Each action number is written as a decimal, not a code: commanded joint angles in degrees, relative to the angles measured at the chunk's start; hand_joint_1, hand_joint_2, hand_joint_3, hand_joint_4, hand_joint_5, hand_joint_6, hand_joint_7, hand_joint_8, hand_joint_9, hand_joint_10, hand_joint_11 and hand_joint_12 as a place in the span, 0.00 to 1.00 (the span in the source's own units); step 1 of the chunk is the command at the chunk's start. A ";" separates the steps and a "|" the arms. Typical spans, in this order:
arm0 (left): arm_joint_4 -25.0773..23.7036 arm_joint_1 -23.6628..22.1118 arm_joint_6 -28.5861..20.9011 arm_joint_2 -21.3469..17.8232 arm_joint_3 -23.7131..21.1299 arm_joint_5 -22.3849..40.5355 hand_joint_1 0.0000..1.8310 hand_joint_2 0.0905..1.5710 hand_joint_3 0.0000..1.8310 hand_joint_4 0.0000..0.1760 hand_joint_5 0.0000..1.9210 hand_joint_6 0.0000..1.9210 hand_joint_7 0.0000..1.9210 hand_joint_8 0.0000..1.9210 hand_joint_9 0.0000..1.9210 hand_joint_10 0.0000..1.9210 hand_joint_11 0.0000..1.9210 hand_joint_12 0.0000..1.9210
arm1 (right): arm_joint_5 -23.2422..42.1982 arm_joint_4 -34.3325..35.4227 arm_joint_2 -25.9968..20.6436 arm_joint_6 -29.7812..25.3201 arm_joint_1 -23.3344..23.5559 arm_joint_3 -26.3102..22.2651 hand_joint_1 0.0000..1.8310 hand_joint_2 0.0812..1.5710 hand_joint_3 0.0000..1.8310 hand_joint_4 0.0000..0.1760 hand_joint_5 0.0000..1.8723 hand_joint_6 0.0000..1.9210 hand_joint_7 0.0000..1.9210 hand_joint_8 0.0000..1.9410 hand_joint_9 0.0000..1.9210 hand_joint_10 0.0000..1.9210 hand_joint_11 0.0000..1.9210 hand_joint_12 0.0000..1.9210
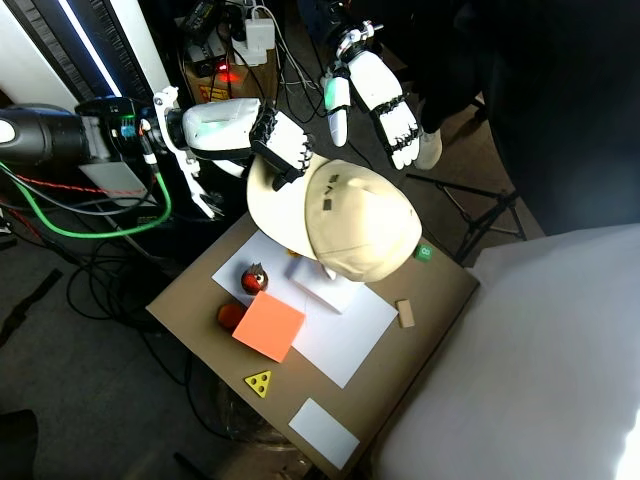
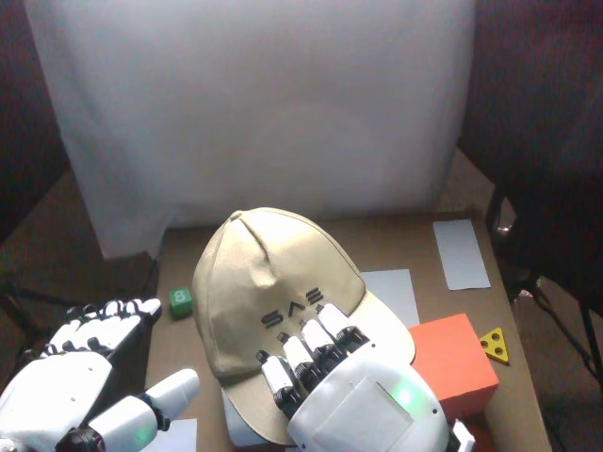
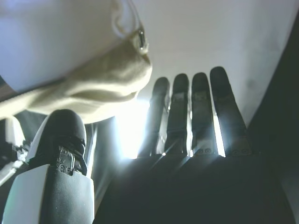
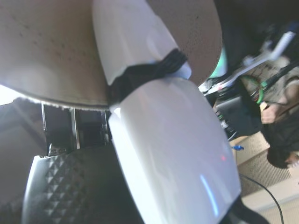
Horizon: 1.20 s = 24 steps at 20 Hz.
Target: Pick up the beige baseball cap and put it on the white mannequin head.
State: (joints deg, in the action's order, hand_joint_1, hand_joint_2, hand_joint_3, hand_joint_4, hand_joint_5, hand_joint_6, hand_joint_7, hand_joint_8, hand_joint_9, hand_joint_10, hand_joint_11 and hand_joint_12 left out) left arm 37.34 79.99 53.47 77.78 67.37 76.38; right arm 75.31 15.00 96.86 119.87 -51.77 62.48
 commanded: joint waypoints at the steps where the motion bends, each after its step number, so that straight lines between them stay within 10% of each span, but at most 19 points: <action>1: -1.21 -0.21 -0.54 0.17 0.26 6.72 0.00 0.73 0.00 0.00 0.06 0.00 0.04 0.00 0.03 0.00 0.00 0.19 | 2.45 0.02 -0.13 1.03 -0.62 -0.27 0.81 0.70 0.00 0.00 0.46 0.45 0.49 0.48 0.46 0.65 0.44 0.87; 24: -0.52 0.31 -0.54 0.55 -0.14 7.50 0.00 0.74 0.00 0.00 0.07 0.00 0.06 0.00 0.04 0.00 0.00 0.19 | -0.36 8.39 -0.24 2.86 -1.42 -2.84 0.81 0.69 0.00 0.00 0.48 0.43 0.50 0.46 0.47 0.64 0.45 0.86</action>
State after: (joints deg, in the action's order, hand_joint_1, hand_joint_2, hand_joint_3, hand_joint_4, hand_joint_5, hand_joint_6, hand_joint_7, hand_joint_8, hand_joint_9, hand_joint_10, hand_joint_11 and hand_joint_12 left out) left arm 38.35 80.36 53.43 78.26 67.18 77.08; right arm 73.89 22.20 96.75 121.91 -52.40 59.64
